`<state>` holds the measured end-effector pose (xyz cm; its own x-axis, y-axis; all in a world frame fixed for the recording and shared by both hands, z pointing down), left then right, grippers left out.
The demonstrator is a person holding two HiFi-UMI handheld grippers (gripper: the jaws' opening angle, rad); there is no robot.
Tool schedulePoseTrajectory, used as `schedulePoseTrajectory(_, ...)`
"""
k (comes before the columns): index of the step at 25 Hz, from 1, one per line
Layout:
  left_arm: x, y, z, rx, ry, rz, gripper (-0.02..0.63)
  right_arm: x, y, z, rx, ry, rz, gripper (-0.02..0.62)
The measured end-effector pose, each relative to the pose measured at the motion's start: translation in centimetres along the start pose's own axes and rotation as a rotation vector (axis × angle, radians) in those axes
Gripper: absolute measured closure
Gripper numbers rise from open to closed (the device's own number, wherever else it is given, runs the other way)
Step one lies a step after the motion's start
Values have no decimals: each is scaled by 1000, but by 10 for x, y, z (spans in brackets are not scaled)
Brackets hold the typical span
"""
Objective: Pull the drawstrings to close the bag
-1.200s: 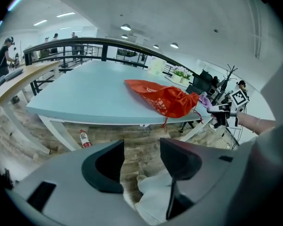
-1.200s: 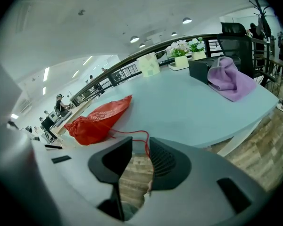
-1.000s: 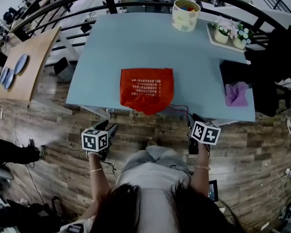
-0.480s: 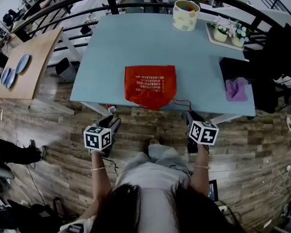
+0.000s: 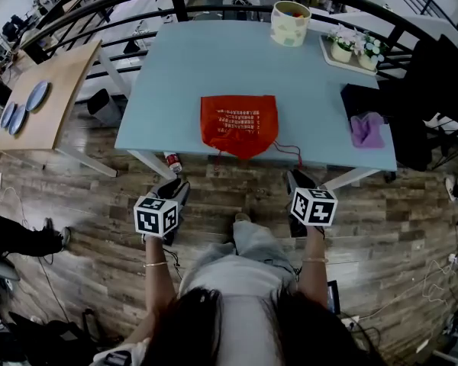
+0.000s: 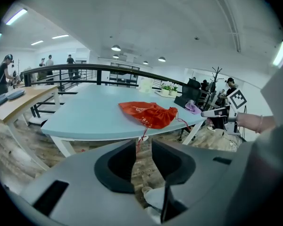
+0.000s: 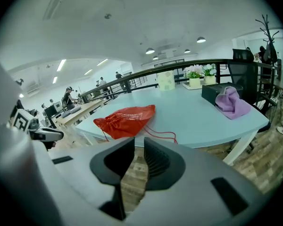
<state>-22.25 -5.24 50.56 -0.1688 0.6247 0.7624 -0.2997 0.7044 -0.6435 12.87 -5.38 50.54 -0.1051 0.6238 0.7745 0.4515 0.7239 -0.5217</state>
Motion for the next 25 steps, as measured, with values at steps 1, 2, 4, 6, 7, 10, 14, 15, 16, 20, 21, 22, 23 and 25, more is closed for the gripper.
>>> schedulePoseTrajectory(1,0,4,-1,2,1,-9,490,1,2,4,-1,6,-4,518)
schedulePoseTrajectory(2,1,8,-2,2,0,-18,492,2,5,9,-2,13,-7,522)
schedulePoseTrajectory(4,4,16,-3,1,-8,-33,500,6,12,18,0,28,-19,527)
schedulePoseTrajectory(6,8,24,-3,1,-20,-43,505,8,19,28,2,43,-36,531)
schedulePoseTrajectory(7,10,28,-3,1,-25,-48,508,10,23,33,3,48,-44,534)
schedulePoseTrajectory(10,16,43,-4,1,-36,-69,518,15,34,48,10,68,-63,538)
schedulePoseTrajectory(14,27,60,-5,2,-55,-97,540,24,47,68,23,101,-90,545)
schedulePoseTrajectory(15,29,64,-5,3,-59,-104,544,26,51,73,25,111,-98,546)
schedulePoseTrajectory(16,32,68,-5,4,-62,-111,548,28,54,78,27,122,-105,549)
schedulePoseTrajectory(20,37,82,-4,4,-65,-140,557,35,66,93,36,146,-133,552)
schedulePoseTrajectory(21,38,85,-4,3,-66,-147,559,36,69,95,38,148,-139,554)
schedulePoseTrajectory(22,39,88,-5,2,-68,-152,561,36,72,97,40,149,-145,554)
schedulePoseTrajectory(23,39,91,-5,1,-69,-157,562,37,74,99,41,150,-150,554)
schedulePoseTrajectory(25,40,97,-5,-3,-73,-170,566,37,77,103,41,157,-163,555)
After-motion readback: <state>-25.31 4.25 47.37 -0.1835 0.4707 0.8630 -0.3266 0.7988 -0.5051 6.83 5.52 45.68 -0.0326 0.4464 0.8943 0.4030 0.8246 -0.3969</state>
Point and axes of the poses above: the fingertips, and each gripper's own axes: y backward along the fingers, z to its left, x out of its underside, the point moved 5 cm from there along y, backward along the fingers, and after that the axes turned 11 degrees about -x, right-handed, at the moved point
